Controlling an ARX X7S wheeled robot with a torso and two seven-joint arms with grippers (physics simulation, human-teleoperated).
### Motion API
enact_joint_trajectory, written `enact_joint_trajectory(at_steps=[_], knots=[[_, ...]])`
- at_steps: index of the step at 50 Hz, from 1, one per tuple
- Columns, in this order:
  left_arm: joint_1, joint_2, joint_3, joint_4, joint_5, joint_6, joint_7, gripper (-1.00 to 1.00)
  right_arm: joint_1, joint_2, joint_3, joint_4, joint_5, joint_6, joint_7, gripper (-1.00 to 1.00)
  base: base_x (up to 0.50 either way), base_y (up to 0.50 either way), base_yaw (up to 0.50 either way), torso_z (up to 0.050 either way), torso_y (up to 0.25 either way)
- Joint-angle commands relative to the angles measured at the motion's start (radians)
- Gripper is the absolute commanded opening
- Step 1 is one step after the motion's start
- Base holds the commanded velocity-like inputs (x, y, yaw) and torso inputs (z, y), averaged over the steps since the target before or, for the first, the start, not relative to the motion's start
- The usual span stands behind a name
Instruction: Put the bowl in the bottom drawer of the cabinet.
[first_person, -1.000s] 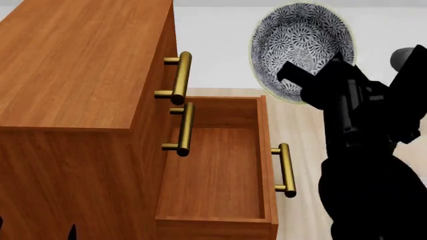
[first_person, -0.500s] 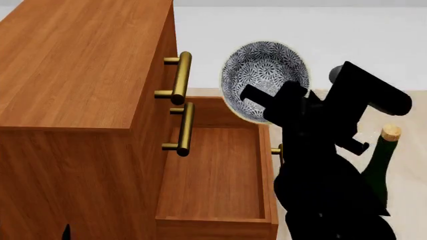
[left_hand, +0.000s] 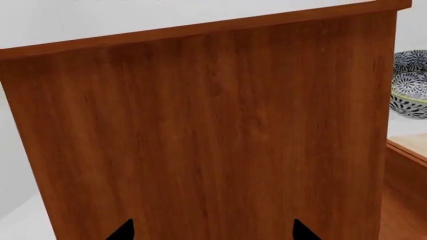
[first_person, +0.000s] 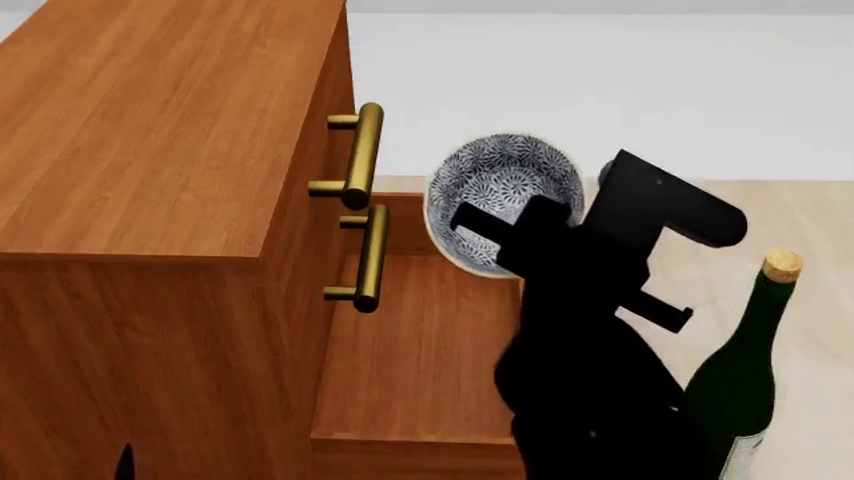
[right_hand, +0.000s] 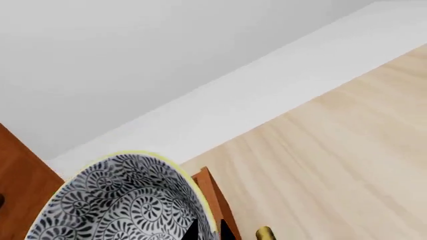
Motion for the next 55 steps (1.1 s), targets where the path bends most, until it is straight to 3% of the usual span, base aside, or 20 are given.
enact_joint_trajectory(at_steps=[1,21,30,37,44,55], knots=[[-0.010,0.005,-0.016,0.002,-0.051,-0.005,0.022,1.00,0.042,-0.008,-0.081,0.154,0.008,-0.099,0.004,-1.00,0.00,0.00,0.00,0.000,0.000],[0.002,0.000,-0.017,0.004,-0.054,0.008,0.016,1.00,0.161,-0.019,-0.256,0.573,0.100,-0.315,-0.033,-1.00,0.00,0.00,0.00,0.000,0.000],[-0.001,-0.001,-0.015,-0.004,-0.057,0.012,0.015,1.00,0.227,-0.020,-0.478,0.752,0.304,-0.425,-0.054,-1.00,0.00,0.00,0.00,0.000,0.000],[-0.001,-0.002,-0.013,-0.005,-0.060,0.012,0.013,1.00,0.270,-0.021,-0.741,0.855,0.547,-0.508,-0.043,-1.00,0.00,0.00,0.00,0.002,0.001],[-0.001,-0.003,-0.011,-0.007,-0.060,0.014,0.011,1.00,0.291,-0.021,-0.991,0.902,0.772,-0.568,-0.036,-1.00,0.00,0.00,0.00,0.000,0.000],[-0.004,-0.004,-0.005,-0.013,-0.062,0.014,0.010,1.00,0.309,-0.021,-1.256,0.915,1.016,-0.611,-0.030,-1.00,0.00,0.00,0.00,0.000,0.001]])
